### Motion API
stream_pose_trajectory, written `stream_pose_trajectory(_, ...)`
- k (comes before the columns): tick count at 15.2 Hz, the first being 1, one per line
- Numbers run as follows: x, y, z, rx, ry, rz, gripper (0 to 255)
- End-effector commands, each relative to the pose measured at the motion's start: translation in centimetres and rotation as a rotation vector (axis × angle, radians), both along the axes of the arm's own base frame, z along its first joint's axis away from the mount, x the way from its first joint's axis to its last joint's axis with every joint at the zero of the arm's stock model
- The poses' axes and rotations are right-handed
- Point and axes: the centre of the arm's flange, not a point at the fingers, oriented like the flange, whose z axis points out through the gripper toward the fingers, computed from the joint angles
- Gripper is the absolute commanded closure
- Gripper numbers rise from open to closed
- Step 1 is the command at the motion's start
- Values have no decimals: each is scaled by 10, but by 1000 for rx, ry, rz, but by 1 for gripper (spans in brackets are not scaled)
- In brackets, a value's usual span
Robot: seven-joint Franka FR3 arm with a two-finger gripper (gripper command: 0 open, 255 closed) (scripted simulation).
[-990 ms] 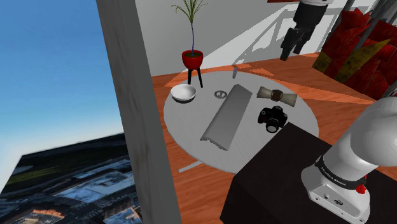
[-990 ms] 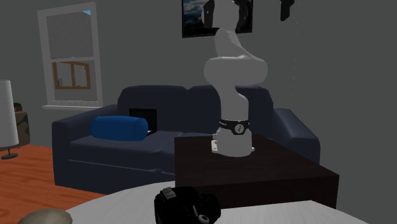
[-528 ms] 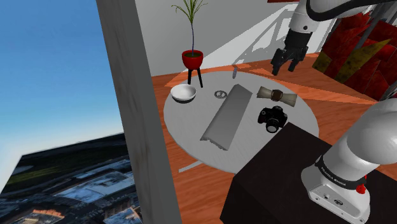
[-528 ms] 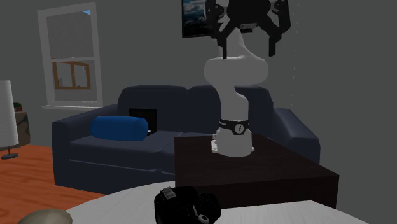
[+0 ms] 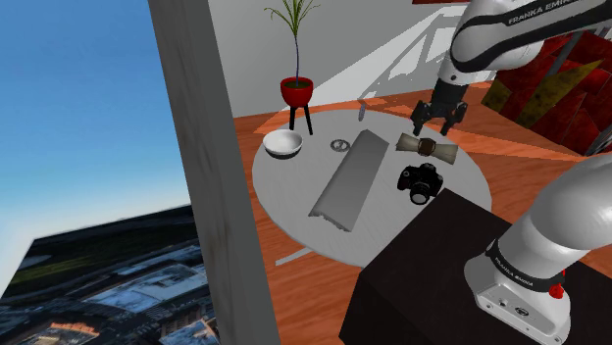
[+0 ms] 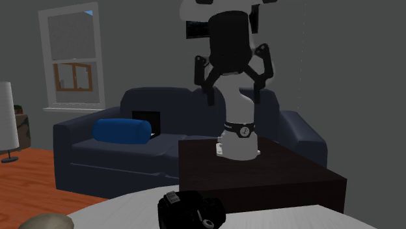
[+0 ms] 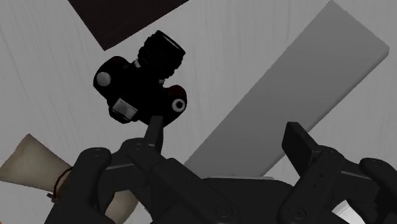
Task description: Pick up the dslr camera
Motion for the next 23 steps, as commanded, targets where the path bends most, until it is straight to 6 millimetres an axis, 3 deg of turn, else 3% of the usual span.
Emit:
stream_pose_trajectory(1,-4,-15,-26,14,6,-73,0)
stream_pose_trajectory(13,-33,-76,-176,106,52,-491,0)
stream_pose_trajectory(21,-35,-78,-221,109,54,-505,0)
stream_pose_trajectory(23,-35,-78,-221,109,54,-505,0)
